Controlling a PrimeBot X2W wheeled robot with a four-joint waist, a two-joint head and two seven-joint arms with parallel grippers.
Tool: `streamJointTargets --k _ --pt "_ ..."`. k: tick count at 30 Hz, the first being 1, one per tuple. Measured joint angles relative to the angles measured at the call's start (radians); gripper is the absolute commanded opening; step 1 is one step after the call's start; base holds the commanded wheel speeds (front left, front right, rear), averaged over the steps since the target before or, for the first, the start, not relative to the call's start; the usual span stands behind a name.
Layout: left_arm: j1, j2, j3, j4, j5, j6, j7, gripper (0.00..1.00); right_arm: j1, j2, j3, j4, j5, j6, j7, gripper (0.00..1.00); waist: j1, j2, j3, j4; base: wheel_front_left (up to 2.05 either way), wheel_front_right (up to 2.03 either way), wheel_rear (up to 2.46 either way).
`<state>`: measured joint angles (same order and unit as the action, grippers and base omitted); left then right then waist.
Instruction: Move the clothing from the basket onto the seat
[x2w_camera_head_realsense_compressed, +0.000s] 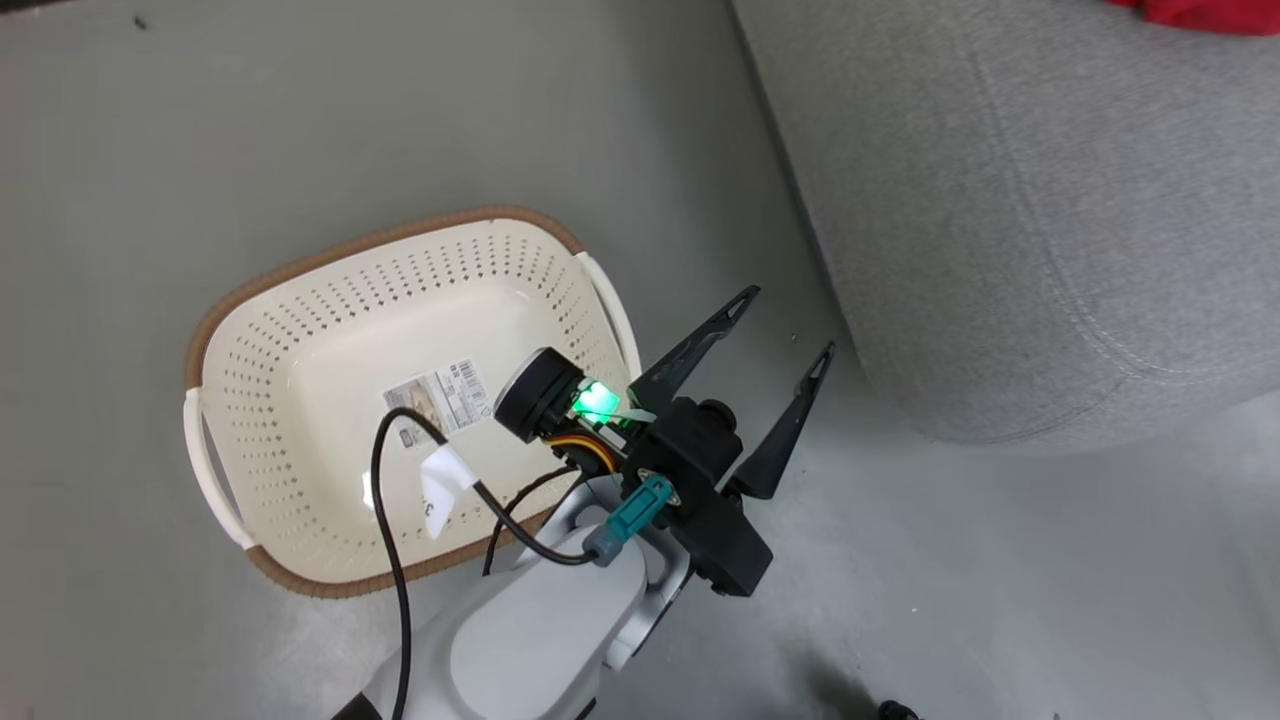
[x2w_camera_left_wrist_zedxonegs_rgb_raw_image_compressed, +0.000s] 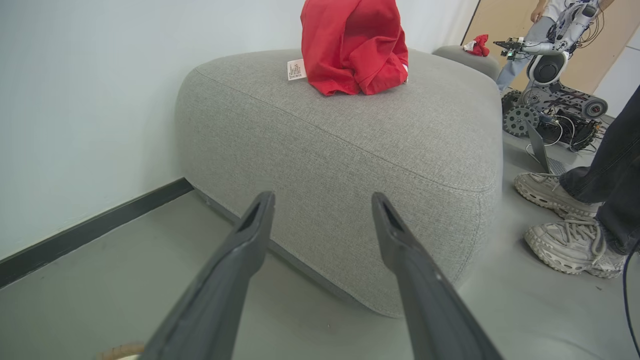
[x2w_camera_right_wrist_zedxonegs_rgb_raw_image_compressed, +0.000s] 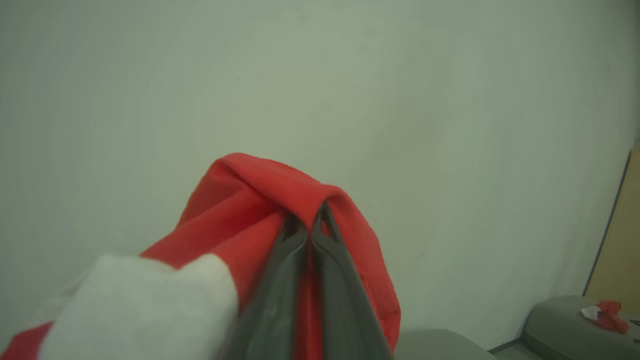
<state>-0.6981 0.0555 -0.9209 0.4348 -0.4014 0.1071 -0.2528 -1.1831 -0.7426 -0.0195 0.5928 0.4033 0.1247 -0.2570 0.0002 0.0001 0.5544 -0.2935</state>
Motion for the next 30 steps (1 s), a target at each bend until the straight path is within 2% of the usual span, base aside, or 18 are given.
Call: streamJointTargets --k 7,12,15,20,25,27,28,29,30 --pt "-0.031 0.001 -0.046 -0.019 -0.022 0.007 0.0 1.0 -0.091 -0.067 -0.038 0.103 -0.003 0.0 0.0 0.0 0.0 0.0 0.055 0.048 0.0 0.0 0.0" --pt "-0.041 0.002 -0.07 -0.028 -0.041 0.009 0.0 1.0 -0.109 -0.079 -0.039 0.191 -0.011 0.0 0.0 0.0 0.0 -0.0001 0.094 0.082 0.0 0.0 0.0" --pt "-0.051 0.001 -0.082 -0.032 -0.047 0.009 0.0 1.0 -0.103 -0.068 -0.025 0.242 -0.013 0.0 0.0 0.0 -0.0001 -0.0001 0.114 0.102 0.0 0.0 0.0" --pt "-0.065 0.002 -0.092 -0.036 -0.067 0.016 0.0 1.0 -0.093 -0.012 -0.002 0.287 0.017 0.0 0.0 0.0 0.0 -0.0001 0.156 0.134 0.0 0.0 0.0" --pt "-0.084 0.001 -0.101 -0.045 -0.089 0.016 0.0 1.0 -0.093 -0.005 0.031 0.295 0.06 0.0 0.0 0.0 -0.0001 -0.0001 0.187 0.156 0.0 0.0 0.0" --pt "-0.085 0.001 -0.098 -0.044 -0.093 0.016 0.0 1.0 -0.096 0.012 0.05 0.337 0.075 0.0 0.001 0.0 -0.0001 -0.0001 0.195 0.164 0.0 0.0 0.0" --pt "-0.085 0.001 -0.097 -0.044 -0.095 0.016 0.0 1.0 -0.095 0.025 0.063 0.354 0.088 0.0 0.0 0.2 -0.0001 -0.0001 0.197 0.167 0.0 0.0 0.0" --pt "-0.087 0.001 -0.095 -0.044 -0.097 0.016 0.0 1.0 -0.093 0.034 0.076 0.361 0.097 0.0 0.0 0.54 -0.0001 0.0 0.2 0.17 0.0 0.0 0.0" --pt "-0.089 0.001 -0.095 -0.043 -0.099 0.016 0.0 1.0 -0.093 0.036 0.092 0.361 0.098 0.0 0.0 1.0 0.0 0.0 0.201 0.173 0.0 0.0 0.0"
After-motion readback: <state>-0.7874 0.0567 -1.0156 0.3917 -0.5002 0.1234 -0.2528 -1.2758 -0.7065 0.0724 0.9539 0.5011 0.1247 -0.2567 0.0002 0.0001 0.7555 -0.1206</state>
